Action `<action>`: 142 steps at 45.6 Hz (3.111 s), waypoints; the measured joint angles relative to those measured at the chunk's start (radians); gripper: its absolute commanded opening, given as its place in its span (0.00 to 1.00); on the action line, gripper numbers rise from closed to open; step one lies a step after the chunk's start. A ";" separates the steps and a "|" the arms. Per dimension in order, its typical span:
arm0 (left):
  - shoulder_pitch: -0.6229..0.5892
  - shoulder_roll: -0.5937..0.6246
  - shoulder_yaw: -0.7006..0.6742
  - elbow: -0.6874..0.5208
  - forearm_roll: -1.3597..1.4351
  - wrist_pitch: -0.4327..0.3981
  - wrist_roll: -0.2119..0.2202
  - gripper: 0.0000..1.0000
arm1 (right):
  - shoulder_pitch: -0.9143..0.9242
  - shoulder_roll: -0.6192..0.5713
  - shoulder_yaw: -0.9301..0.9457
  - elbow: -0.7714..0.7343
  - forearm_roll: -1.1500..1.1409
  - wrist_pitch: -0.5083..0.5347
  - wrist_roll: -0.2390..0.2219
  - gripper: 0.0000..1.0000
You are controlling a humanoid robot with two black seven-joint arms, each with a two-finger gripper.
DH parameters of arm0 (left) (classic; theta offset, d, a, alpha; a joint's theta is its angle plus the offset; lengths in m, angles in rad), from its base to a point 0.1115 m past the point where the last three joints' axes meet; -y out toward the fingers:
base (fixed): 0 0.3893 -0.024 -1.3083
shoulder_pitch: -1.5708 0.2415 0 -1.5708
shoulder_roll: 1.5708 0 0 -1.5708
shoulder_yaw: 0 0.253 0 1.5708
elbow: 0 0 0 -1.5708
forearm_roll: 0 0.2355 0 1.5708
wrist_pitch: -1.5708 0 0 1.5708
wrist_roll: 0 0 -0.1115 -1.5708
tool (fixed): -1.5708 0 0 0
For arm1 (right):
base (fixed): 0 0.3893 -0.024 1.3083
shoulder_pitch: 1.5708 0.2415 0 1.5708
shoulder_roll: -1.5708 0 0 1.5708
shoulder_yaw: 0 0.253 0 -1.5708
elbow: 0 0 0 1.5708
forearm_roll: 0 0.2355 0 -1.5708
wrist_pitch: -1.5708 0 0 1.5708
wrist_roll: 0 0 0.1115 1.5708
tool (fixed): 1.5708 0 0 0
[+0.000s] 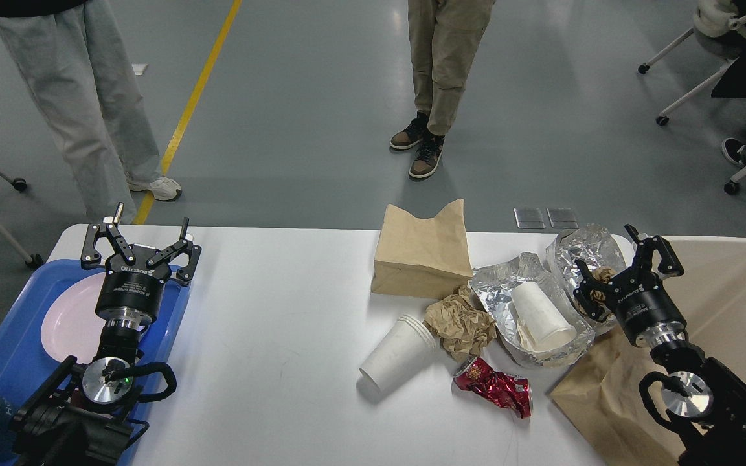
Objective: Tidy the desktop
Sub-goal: 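Lift the right gripper up and away from the bin edge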
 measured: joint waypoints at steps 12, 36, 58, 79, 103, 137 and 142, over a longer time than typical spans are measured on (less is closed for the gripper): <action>0.000 0.000 0.000 0.000 0.000 0.000 0.000 0.96 | 0.004 0.003 0.000 -0.003 0.000 -0.001 -0.005 1.00; 0.000 0.000 0.000 0.000 0.000 0.000 0.000 0.96 | 0.016 0.002 0.002 -0.001 0.000 -0.004 -0.006 1.00; 0.000 0.000 0.000 0.000 0.000 0.000 0.000 0.96 | 0.034 -0.150 -0.148 0.019 0.023 -0.006 0.006 1.00; 0.000 0.000 0.000 0.000 0.000 0.000 0.000 0.96 | 0.635 -0.547 -1.353 0.135 0.028 0.048 0.003 1.00; 0.000 0.000 0.001 0.000 0.000 0.000 0.000 0.96 | 1.660 -0.271 -2.548 0.420 0.060 0.437 -0.017 1.00; 0.000 0.000 0.000 0.000 0.000 0.000 0.000 0.96 | 2.157 -0.221 -2.646 1.122 0.210 0.236 -0.368 0.89; 0.000 0.000 0.000 -0.001 0.000 -0.001 0.000 0.96 | 2.155 -0.224 -2.652 1.132 0.207 0.206 -0.365 0.89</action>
